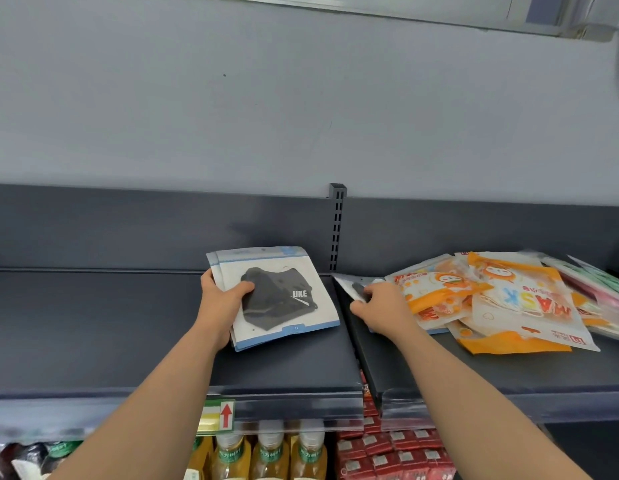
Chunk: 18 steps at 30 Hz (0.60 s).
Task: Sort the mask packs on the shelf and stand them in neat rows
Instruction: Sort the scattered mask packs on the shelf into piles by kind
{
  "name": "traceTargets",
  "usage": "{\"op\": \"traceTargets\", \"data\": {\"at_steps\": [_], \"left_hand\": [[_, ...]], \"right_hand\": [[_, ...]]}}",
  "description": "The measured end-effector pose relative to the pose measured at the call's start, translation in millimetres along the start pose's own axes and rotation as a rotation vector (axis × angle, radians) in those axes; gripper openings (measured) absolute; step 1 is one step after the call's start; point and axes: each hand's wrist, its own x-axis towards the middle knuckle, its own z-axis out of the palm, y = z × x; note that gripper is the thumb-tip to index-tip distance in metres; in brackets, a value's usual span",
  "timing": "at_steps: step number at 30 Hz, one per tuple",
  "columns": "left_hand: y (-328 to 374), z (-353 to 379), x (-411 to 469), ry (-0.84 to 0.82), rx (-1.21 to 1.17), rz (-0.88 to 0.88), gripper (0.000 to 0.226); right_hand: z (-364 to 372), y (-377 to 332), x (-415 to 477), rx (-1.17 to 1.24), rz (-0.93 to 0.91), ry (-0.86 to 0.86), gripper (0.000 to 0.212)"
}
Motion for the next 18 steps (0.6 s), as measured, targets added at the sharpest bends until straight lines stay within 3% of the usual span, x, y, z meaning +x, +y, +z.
{"op": "traceTargets", "data": {"at_steps": [4, 8, 12, 18], "left_hand": [[-1, 3, -4, -0.008, -0.018, 0.014, 0.071], [-2, 17, -11, -0.050, -0.035, 0.048, 0.071], [-2, 31, -18, -0.085, -0.051, 0.084, 0.073], [-6, 32, -17, -0.075, -0.005, 0.114, 0.093]], "right_hand": [[-9, -20, -7, 0.318, -0.083, 0.161, 0.014], [1, -41, -12, 0.482, -0.153, 0.096, 0.038], [16, -41, -13, 0.347, -0.213, -0.103, 0.045], [15, -32, -9, 0.233, -0.347, -0.154, 0.044]]}}
